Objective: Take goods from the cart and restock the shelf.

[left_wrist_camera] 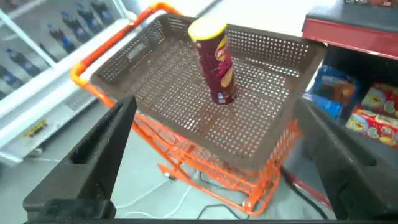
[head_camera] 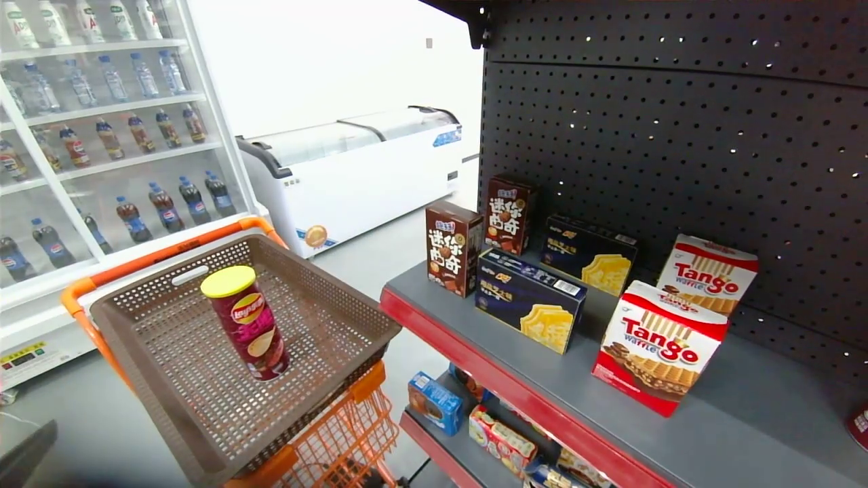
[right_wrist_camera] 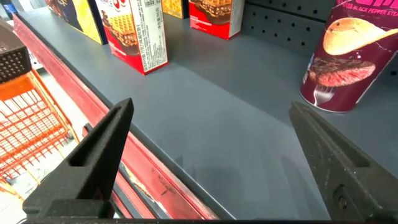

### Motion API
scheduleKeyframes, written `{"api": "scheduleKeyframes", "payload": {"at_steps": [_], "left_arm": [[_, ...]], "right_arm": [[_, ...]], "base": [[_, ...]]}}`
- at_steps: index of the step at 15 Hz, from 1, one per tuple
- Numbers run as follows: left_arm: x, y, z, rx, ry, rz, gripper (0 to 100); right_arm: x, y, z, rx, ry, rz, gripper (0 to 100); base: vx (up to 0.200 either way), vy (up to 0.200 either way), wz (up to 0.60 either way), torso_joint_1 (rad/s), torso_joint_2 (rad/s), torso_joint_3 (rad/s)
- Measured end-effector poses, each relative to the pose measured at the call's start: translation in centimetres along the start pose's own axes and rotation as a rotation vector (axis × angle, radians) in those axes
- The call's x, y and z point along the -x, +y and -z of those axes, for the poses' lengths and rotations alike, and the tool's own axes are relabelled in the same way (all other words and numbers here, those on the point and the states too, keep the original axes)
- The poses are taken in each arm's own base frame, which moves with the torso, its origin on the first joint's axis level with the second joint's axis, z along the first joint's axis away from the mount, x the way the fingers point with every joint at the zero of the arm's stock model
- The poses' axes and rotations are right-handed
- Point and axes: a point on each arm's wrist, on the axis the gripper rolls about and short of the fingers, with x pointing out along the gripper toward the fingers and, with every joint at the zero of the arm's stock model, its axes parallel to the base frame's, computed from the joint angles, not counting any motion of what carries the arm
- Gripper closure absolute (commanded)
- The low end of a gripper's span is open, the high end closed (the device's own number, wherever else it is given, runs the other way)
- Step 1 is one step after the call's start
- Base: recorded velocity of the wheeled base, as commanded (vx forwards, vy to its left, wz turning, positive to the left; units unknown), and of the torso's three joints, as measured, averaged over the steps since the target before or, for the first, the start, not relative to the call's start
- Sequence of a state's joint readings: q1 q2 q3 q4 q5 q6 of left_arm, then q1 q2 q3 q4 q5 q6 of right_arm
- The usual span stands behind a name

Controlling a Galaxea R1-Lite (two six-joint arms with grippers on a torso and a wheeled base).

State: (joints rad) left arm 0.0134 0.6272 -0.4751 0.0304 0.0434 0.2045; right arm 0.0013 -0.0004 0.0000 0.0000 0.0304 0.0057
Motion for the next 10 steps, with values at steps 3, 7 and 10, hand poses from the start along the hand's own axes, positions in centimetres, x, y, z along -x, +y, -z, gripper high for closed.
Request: {"api": "scheduleKeyframes", "payload": {"at_steps": [3, 7, 10], "left_arm": [[-6.0, 0.7, -1.9, 0.021, 0.094, 0.117, 0], [-12.9, 1.4, 0.3, 0.054, 0.17, 0.181, 0], [-16.5, 1.6, 2.4, 0.06, 0.155, 0.212, 0]], "right_arm": [[0.0, 0.0, 0.0, 0.0, 0.0, 0.0, 0], [0.0, 0.0, 0.0, 0.0, 0.0, -0.001, 0], [0.0, 0.0, 0.0, 0.0, 0.0, -0.001, 0]], "base": [[0.0, 0.0, 0.0, 0.0, 0.0, 0.0], [0.0, 0.0, 0.0, 0.0, 0.0, 0.0], [0.0, 0.0, 0.0, 0.0, 0.0, 0.0]]}}
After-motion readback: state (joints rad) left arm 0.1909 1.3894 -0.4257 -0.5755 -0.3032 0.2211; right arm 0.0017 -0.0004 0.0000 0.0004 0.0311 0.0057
